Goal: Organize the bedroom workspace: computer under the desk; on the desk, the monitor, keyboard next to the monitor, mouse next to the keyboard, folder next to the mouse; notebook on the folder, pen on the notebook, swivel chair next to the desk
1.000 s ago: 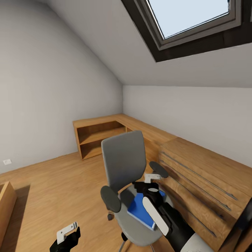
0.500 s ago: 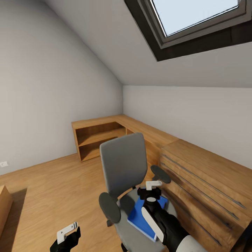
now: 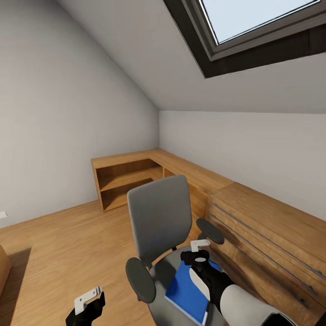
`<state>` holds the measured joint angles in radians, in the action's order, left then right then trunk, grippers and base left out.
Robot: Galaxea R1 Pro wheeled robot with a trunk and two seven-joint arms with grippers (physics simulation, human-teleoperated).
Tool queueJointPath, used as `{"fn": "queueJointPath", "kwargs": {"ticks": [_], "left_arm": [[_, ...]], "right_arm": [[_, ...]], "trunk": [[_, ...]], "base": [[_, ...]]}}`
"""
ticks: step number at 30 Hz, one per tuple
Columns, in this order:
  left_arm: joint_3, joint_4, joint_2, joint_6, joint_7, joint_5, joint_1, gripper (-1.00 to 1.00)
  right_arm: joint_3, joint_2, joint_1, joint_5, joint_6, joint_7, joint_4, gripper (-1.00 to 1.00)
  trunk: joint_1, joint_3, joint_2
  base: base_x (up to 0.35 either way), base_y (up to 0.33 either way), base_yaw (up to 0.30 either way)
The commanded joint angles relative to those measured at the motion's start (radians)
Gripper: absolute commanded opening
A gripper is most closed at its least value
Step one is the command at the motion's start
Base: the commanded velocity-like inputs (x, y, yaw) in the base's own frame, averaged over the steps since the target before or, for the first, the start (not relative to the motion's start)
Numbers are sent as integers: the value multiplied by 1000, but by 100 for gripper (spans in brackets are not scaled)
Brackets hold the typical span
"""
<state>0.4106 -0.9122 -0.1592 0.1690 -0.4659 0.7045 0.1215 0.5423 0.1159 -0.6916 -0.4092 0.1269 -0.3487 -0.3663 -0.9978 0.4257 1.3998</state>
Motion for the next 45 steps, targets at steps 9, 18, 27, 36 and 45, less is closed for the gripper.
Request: {"fn": "queueJointPath", "kwargs": {"ticks": [9,18,27,36,45], "left_arm": [[7,-46,1,9,-8,19,1,100],[5,-46,0,9,-8,19,1,100],[2,-204,-37,10,-69,21,-60,100],[6,-535,-102,6,-323,21,-249,100],[13,-526,-103,3,-365,21,-276,100]], "right_arm": [[9,2,-5,-1,-31,76,9,100],[10,32,-5,0,-22,74,7,100],[9,53,-5,-2,72,66,-10,100],[8,53,-5,-3,85,62,-51,100],[10,53,-5,-5,79,-38,-77,100]], "trunk": [[-23,20,43],[-58,48,106],[-73,61,134],[-107,89,197],[-142,117,260]], "base": [[6,0,0],[0,0,0],[0,0,0],[0,0,0],[0,0,0]]}}
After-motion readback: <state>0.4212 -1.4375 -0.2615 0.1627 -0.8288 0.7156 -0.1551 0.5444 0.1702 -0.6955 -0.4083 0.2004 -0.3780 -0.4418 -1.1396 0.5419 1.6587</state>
